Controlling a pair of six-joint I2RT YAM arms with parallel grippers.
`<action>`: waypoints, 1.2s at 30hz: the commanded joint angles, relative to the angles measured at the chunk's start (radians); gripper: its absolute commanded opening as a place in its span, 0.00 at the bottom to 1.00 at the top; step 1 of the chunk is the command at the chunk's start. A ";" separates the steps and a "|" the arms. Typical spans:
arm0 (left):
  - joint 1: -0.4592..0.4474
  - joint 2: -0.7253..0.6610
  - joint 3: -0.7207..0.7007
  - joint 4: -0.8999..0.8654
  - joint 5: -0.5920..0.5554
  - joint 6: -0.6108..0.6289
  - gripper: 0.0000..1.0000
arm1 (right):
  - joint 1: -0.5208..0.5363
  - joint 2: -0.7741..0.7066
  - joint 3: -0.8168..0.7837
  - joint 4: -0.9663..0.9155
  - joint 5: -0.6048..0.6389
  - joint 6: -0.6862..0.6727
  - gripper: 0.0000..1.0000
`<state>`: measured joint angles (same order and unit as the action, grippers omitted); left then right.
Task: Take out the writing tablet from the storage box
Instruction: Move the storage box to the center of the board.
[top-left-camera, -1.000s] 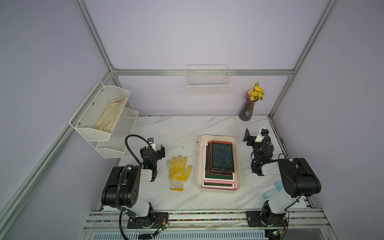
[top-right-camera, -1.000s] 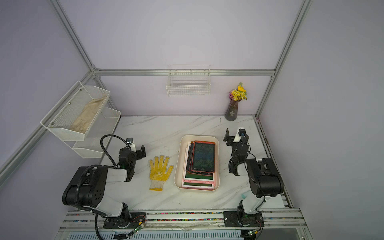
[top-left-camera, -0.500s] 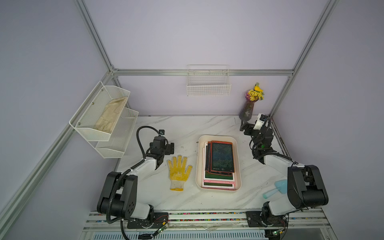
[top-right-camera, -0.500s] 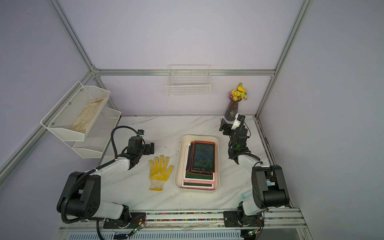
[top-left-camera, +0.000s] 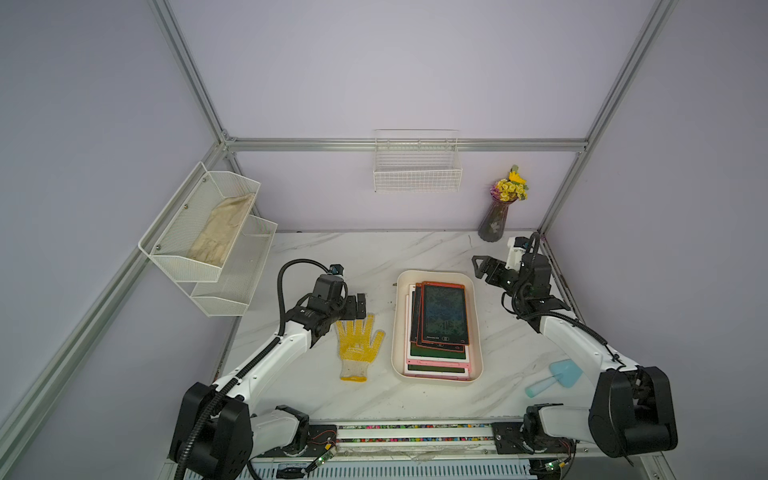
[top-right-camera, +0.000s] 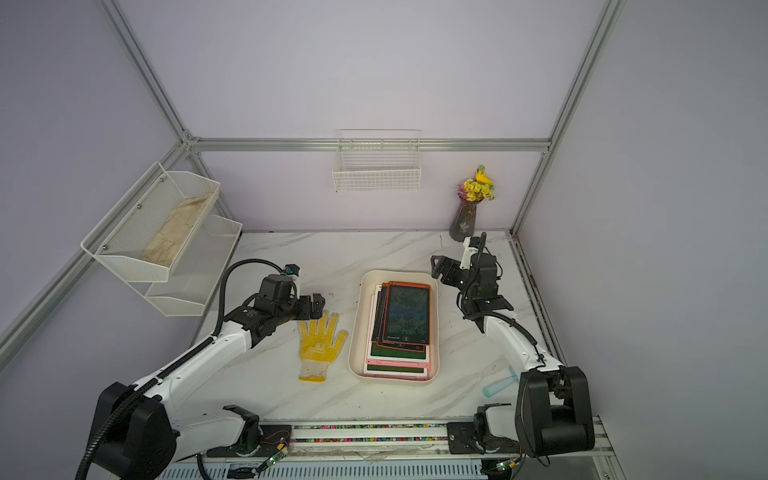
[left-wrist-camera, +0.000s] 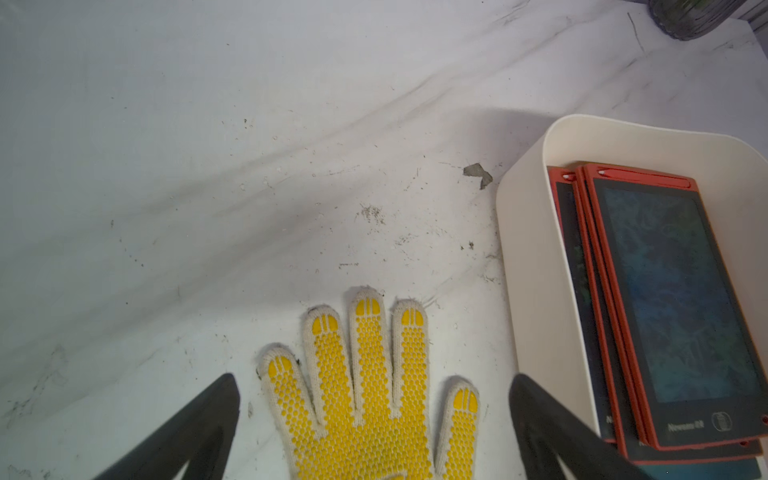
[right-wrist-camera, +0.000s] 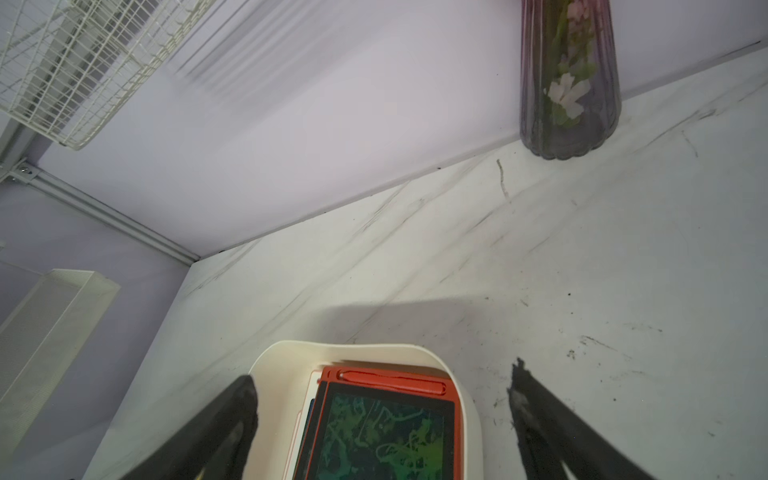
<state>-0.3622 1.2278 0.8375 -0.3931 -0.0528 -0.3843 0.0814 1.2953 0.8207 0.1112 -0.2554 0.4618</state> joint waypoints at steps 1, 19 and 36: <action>-0.026 -0.006 0.111 -0.054 0.064 -0.050 1.00 | 0.003 -0.030 -0.017 -0.080 -0.097 0.053 0.95; -0.113 0.145 0.172 -0.053 0.107 -0.071 0.96 | 0.002 0.149 0.003 -0.182 -0.121 0.035 0.73; -0.234 0.392 0.316 -0.055 0.181 -0.070 0.85 | 0.003 0.209 -0.025 -0.219 -0.075 0.006 0.58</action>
<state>-0.5873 1.6009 1.0416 -0.4580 0.0982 -0.4561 0.0814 1.4933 0.7975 -0.0818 -0.3588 0.4831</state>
